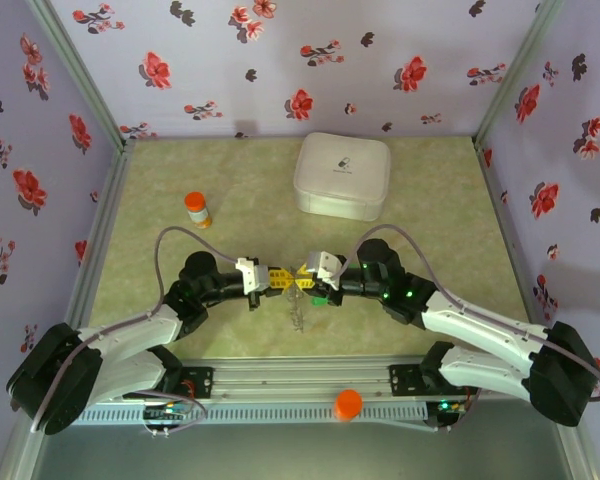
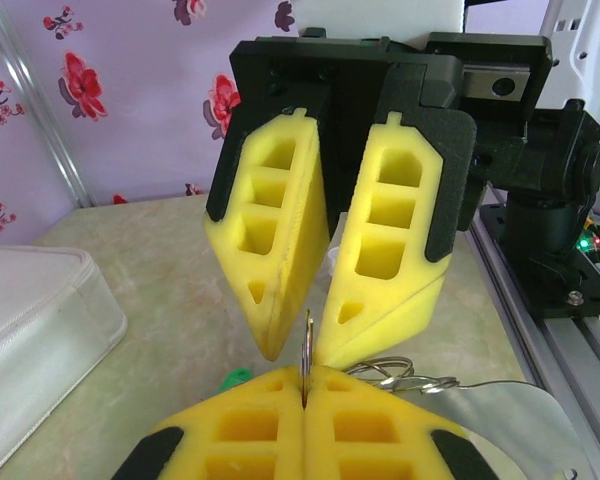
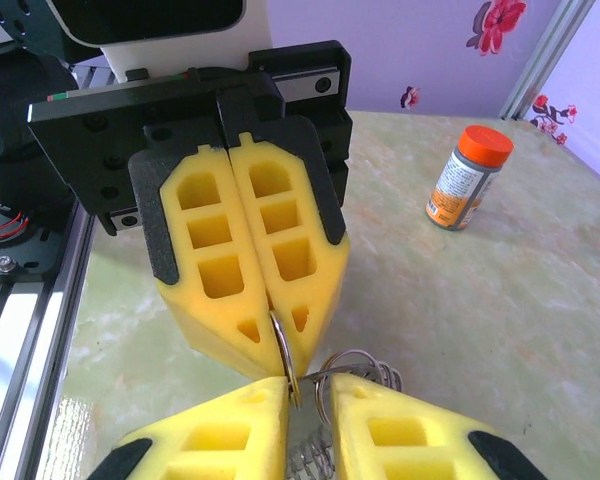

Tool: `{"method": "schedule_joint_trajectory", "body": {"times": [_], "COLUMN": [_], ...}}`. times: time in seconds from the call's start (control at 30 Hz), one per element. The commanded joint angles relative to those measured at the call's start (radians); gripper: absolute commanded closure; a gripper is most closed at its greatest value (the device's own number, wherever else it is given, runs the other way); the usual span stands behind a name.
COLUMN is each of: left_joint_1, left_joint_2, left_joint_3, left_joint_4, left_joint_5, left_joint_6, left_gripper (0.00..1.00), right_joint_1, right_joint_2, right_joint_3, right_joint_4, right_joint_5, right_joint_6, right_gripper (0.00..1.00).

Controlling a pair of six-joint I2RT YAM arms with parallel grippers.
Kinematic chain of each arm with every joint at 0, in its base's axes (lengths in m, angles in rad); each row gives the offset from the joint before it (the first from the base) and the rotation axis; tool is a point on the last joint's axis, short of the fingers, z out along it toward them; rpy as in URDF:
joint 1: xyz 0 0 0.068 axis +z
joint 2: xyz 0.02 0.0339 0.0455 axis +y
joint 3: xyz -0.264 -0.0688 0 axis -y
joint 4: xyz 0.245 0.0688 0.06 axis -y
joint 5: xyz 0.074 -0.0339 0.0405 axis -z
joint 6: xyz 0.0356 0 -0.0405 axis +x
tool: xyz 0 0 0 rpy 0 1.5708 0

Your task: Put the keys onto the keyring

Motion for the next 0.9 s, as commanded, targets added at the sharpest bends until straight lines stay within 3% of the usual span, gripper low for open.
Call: {"method": "schedule_joint_trajectory", "body": {"times": [0.0,0.17,0.27,0.67,0.87], "left_joint_1": [0.004,0.004,0.004,0.003,0.004], "left_joint_2": [-0.003,-0.001,-0.012,-0.115,-0.100], "left_joint_3": [0.017,0.022,0.029,0.112,0.151], "left_joint_4": [0.023,0.020,-0.016,-0.414,-0.491], "left_joint_5": [0.029,0.030,0.009,-0.060,-0.061], "left_joint_6": [0.024,0.027,0.035,0.213,0.253], "left_gripper": [1.00,1.00,0.89,0.81,0.82], "right_joint_1": [0.010,0.016,0.021,0.062,0.089], "right_joint_2": [-0.001,0.021,0.025,0.067,0.114], "right_joint_3": [0.045,0.061,0.070,0.215,0.271], "right_joint_4": [0.006,0.002,-0.005,-0.329,-0.392], "right_joint_5": [-0.029,-0.047,-0.032,0.041,0.056], "right_joint_6": [-0.003,-0.006,-0.013,-0.165,-0.202], "right_gripper": [0.83,0.89,1.00,1.00,1.00]}}
